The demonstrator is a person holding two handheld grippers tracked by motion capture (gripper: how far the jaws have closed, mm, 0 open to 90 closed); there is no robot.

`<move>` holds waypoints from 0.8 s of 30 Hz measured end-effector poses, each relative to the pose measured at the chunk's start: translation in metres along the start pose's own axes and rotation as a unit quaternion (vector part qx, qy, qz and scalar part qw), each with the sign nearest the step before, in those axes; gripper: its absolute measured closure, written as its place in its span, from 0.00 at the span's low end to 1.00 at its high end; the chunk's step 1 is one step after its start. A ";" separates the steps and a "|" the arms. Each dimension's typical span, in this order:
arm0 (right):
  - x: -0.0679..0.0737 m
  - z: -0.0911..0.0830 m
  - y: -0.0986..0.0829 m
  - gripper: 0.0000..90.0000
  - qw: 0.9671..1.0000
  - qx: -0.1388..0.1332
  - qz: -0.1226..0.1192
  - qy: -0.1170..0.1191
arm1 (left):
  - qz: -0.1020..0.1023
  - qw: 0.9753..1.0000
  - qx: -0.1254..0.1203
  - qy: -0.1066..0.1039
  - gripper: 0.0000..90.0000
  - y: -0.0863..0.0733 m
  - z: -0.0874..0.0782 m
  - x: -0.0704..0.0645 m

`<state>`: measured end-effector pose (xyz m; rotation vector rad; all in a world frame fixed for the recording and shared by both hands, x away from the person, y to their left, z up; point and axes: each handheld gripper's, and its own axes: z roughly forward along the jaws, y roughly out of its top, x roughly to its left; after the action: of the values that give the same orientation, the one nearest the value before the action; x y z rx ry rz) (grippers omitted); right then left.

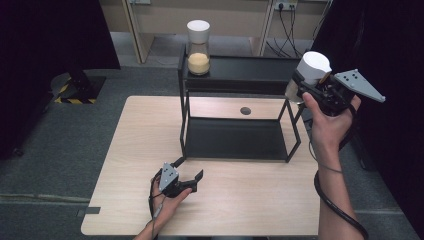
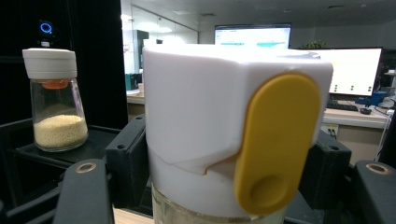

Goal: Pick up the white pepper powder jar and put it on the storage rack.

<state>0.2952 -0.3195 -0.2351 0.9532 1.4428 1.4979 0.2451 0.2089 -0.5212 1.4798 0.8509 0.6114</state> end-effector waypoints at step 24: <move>-0.003 0.032 0.026 0.34 1.000 0.009 0.003 -0.018 | 0.001 1.000 0.002 -0.001 0.13 0.001 0.000 0.001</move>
<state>0.3241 -0.3107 -0.2072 0.9911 1.4308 1.4685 0.2457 0.2092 -0.5206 1.4844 0.8496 0.6095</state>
